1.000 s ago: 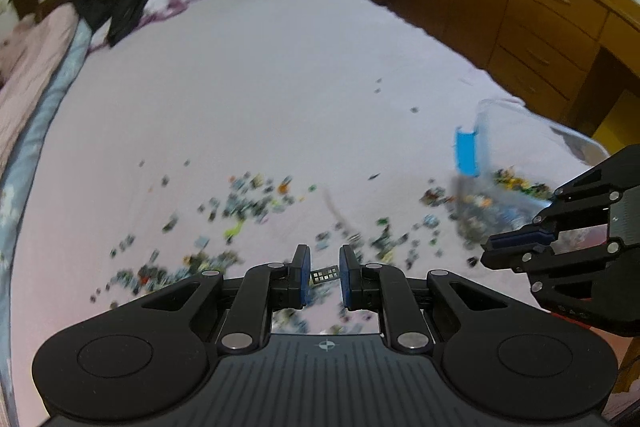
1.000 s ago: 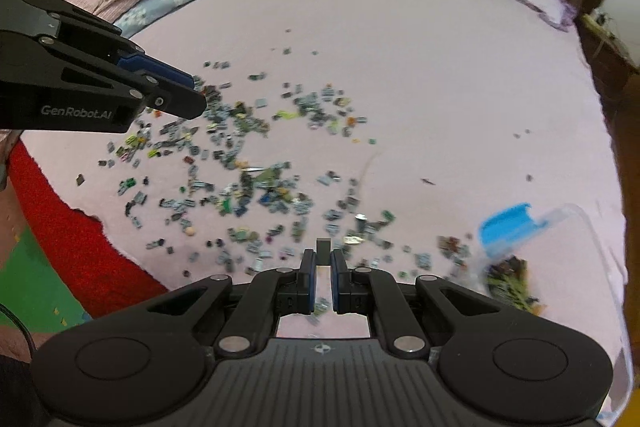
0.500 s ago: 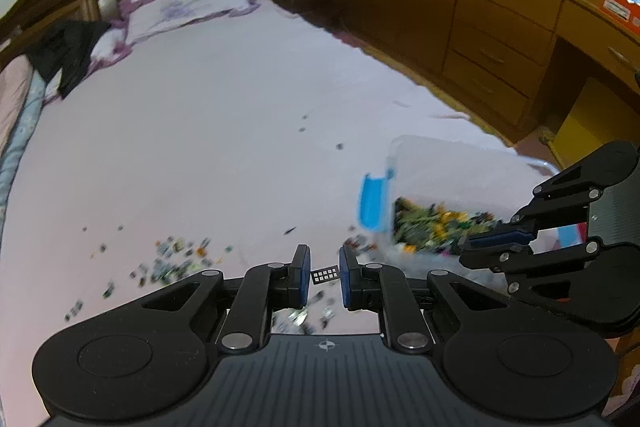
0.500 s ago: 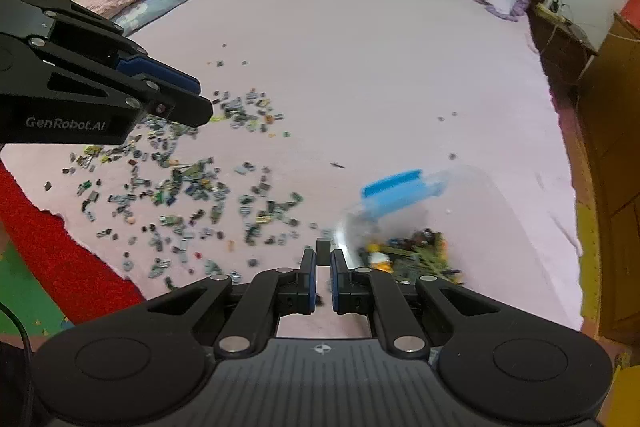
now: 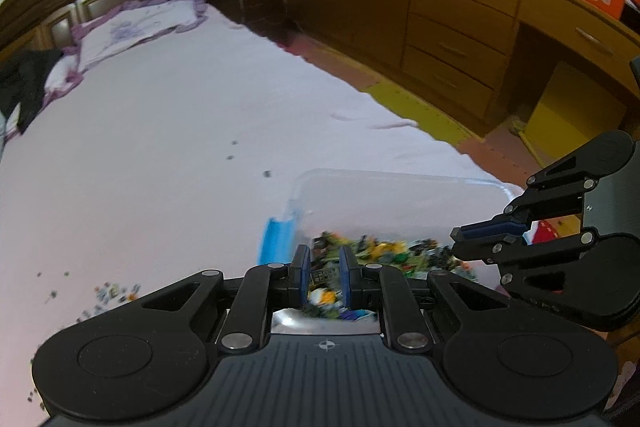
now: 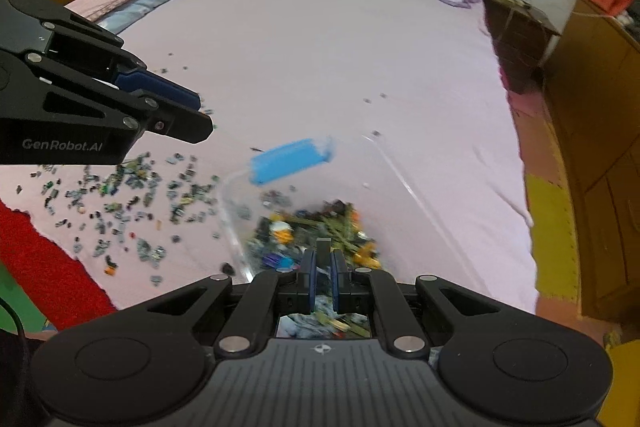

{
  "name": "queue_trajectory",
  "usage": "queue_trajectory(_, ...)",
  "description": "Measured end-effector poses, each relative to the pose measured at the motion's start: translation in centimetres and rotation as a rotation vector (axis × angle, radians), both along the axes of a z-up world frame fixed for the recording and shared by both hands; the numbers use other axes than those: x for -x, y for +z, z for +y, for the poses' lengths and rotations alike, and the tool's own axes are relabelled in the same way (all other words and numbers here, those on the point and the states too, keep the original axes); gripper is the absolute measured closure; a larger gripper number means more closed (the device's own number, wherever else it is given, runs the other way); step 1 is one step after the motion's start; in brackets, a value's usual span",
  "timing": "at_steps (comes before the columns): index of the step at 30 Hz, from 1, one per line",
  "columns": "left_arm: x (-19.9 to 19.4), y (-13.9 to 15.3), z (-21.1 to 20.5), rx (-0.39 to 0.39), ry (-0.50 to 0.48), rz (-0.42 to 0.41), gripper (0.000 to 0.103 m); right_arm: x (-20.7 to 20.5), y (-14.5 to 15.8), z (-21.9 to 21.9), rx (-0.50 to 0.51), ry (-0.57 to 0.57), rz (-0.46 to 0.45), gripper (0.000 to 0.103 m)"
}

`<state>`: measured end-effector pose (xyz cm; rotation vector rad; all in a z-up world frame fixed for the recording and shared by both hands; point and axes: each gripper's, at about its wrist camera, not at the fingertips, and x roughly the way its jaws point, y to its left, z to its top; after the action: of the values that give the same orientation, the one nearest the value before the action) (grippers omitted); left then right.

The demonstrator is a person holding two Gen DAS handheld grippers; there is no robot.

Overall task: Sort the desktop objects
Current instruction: 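Carry both held bricks over the clear plastic box, then open both tools to drop the bricks into the box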

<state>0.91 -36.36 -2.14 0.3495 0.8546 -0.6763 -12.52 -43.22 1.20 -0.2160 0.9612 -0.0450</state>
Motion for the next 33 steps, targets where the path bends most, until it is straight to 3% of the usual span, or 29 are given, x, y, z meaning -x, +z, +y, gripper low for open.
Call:
queue_trajectory(11, -0.2, -0.4, -6.3, -0.034, -0.13, 0.02, 0.086, 2.6, 0.6, -4.7, -0.035, -0.131, -0.013, 0.095)
queue_trajectory(17, 0.2, -0.2, -7.4, -0.03, -0.175, 0.011, 0.085, 2.8, 0.5, -5.9, -0.04, -0.173, -0.009, 0.095)
queue_trajectory(22, 0.2, -0.1, -7.4, -0.028, -0.174, 0.019, 0.077, 2.9, 0.5, -5.9, -0.037, -0.18, -0.007, 0.091)
queue_trajectory(28, 0.6, 0.1, -6.7, -0.025, -0.142, 0.021, 0.057, 2.8, 0.4, -5.6, -0.031, -0.176, -0.002, 0.082)
queue_trajectory(33, 0.8, 0.4, -5.7, -0.015, -0.106, 0.026, 0.044, 2.7, 0.4, -5.3, -0.027, -0.172, 0.002, 0.066)
